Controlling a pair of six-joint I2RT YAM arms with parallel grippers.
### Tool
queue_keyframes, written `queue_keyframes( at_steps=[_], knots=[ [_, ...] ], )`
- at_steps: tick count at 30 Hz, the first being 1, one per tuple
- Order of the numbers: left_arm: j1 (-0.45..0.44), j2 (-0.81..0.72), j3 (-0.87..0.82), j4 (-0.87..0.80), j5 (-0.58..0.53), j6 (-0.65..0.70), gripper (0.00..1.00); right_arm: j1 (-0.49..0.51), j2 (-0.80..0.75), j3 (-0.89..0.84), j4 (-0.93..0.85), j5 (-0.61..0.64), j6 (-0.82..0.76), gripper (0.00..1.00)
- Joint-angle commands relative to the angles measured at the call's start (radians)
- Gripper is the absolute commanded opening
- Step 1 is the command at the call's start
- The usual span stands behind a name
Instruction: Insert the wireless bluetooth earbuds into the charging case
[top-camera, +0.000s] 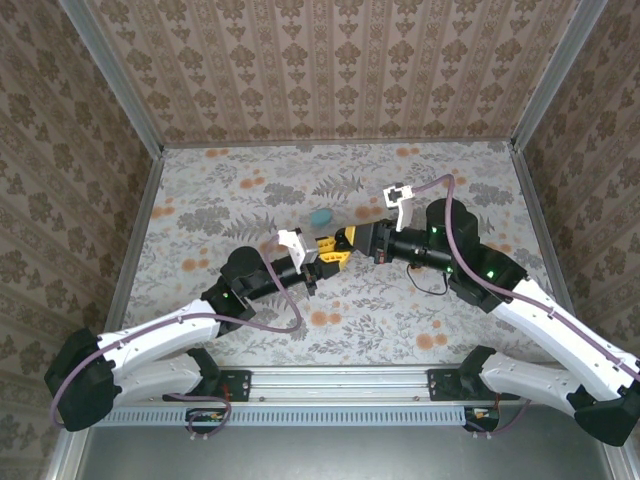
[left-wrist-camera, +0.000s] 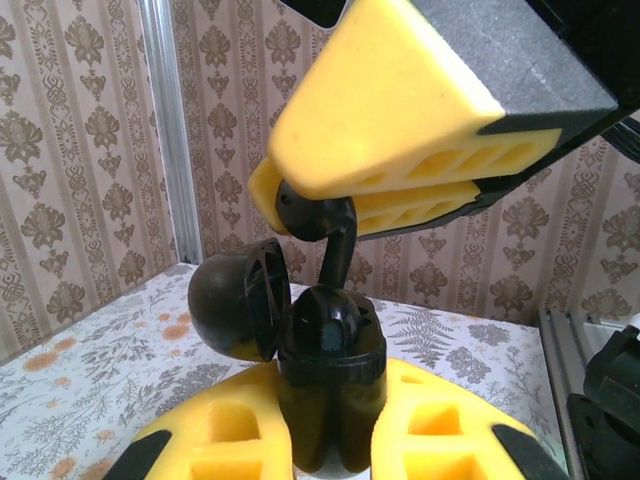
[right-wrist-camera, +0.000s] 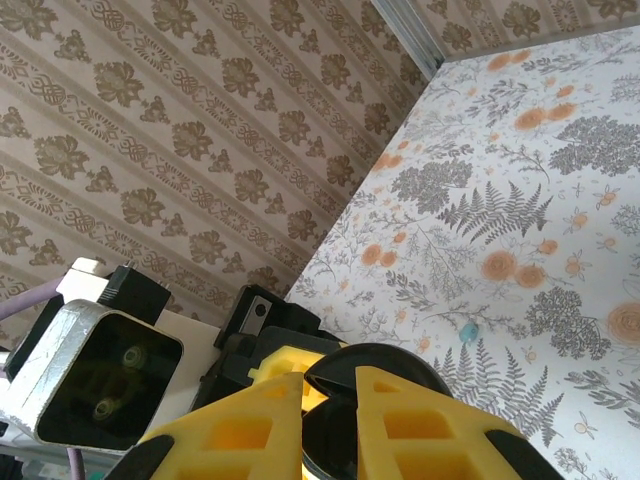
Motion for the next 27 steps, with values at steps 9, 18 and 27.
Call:
queue_keyframes(
  at_steps=[9,18,27],
  knots=[
    [-0.010,-0.035,-0.010,0.046,-0.033,0.007,0.00,0.014,-0.046,-0.054,0.019,0.051,0.045,0.16],
    [-0.009,-0.027,-0.003,0.047,-0.037,-0.001,0.00,0.024,-0.035,-0.075,0.024,0.050,0.093,0.16],
    [-0.010,-0.019,0.000,0.044,-0.041,-0.006,0.00,0.035,-0.015,-0.051,-0.018,0.066,0.145,0.16]
  ],
)
